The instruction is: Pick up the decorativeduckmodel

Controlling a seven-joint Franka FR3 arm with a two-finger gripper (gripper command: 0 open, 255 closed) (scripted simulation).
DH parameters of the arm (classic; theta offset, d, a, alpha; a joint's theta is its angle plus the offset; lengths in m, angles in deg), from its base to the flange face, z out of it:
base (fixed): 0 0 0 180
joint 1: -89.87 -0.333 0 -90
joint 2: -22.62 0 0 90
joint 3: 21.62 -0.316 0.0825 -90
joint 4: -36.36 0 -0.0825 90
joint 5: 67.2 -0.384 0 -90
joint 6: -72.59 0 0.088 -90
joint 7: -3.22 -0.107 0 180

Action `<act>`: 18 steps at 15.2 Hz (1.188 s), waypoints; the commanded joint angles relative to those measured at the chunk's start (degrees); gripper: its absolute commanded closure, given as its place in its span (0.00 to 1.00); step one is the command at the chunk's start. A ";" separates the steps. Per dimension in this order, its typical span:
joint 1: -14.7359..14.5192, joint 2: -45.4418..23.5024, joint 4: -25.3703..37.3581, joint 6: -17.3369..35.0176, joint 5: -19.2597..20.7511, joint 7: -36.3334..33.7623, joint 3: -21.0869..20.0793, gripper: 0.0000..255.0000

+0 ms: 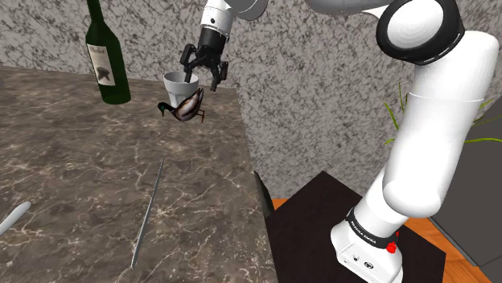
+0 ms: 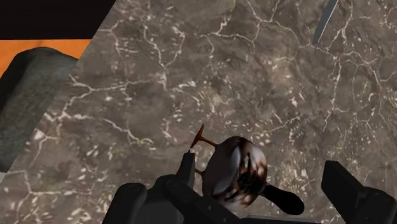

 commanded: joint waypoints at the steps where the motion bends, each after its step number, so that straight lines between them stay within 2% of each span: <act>1: -0.18 -1.05 0.12 0.82 -0.39 -0.03 -0.16 0.00; 8: -0.33 -1.42 -3.51 4.51 -0.60 1.52 -0.17 0.00; 9: -0.34 -1.45 -3.53 4.57 -0.60 1.54 -0.17 1.00; 18: -0.33 -1.42 -3.51 4.51 -0.60 1.52 -0.17 1.00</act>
